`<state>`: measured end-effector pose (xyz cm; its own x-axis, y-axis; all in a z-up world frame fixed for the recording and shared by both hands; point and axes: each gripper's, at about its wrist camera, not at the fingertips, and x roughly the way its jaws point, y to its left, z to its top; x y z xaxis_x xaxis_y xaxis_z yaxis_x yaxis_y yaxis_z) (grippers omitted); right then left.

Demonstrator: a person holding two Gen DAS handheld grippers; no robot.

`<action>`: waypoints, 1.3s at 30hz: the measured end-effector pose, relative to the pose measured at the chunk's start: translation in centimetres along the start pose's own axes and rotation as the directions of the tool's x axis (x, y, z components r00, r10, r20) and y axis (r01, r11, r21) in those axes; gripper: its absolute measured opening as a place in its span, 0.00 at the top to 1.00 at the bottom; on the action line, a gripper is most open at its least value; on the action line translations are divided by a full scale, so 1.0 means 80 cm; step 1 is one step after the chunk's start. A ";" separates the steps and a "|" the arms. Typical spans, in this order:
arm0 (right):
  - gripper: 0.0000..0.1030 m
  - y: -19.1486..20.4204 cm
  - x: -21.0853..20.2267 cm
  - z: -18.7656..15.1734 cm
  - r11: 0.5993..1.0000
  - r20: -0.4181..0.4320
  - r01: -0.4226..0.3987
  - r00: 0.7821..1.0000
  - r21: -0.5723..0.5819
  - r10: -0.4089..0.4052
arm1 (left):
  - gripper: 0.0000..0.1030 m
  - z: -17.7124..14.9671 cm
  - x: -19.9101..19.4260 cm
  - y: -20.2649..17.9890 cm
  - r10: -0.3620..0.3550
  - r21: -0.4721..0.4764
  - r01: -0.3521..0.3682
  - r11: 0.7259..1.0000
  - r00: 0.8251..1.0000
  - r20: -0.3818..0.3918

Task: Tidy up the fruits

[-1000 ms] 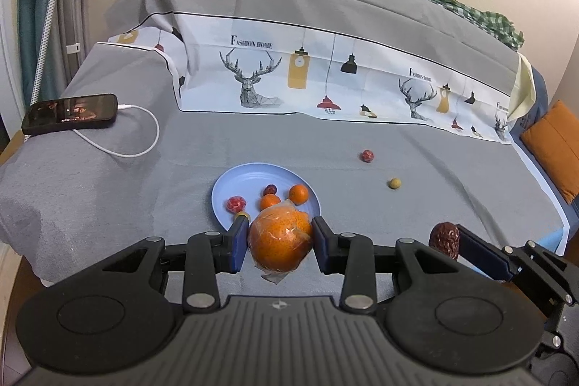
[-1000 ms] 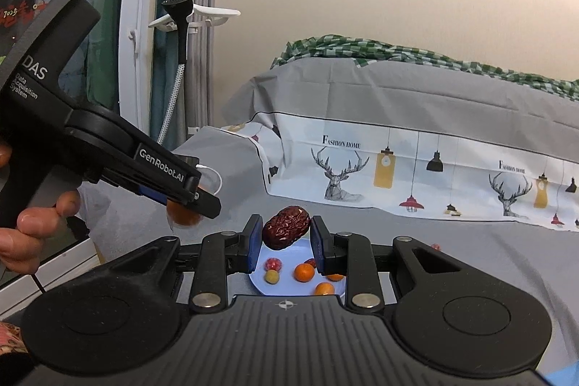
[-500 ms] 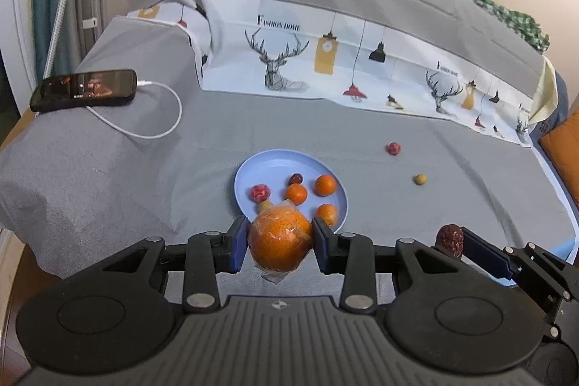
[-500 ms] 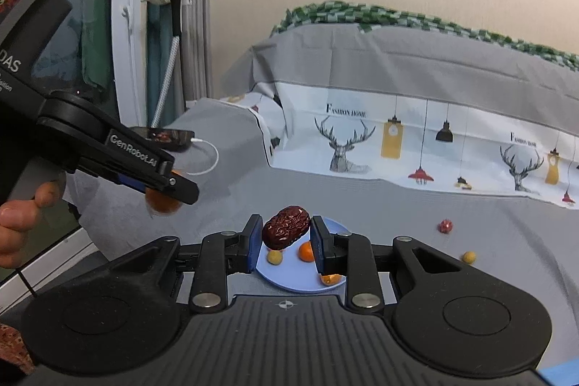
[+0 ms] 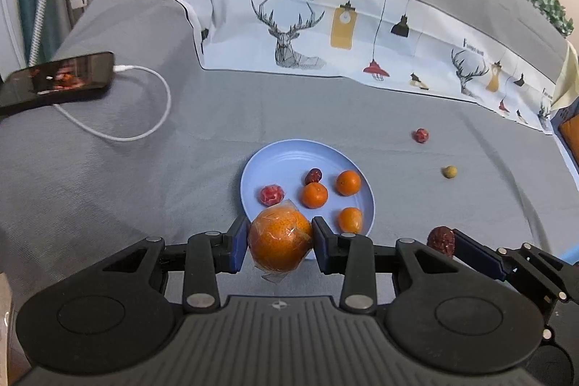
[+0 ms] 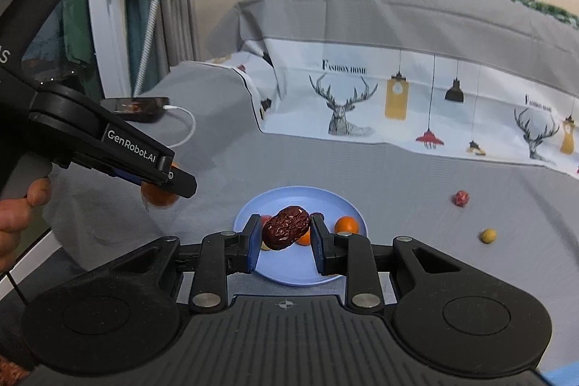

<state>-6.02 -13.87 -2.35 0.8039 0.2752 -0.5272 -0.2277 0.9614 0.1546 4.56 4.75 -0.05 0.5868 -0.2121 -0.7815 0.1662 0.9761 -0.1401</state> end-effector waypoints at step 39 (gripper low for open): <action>0.01 -0.059 0.120 -0.007 0.992 -0.248 0.077 0.967 0.099 -0.050 | 0.00 0.035 0.128 -0.022 0.147 0.126 -0.129 0.984 0.978 -0.149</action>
<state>2.49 -15.80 -8.60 0.6527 0.2187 -0.7254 -0.1094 0.9746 0.1954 12.53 0.74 -6.10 0.4800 -0.0564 -0.8755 0.1873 0.9815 0.0394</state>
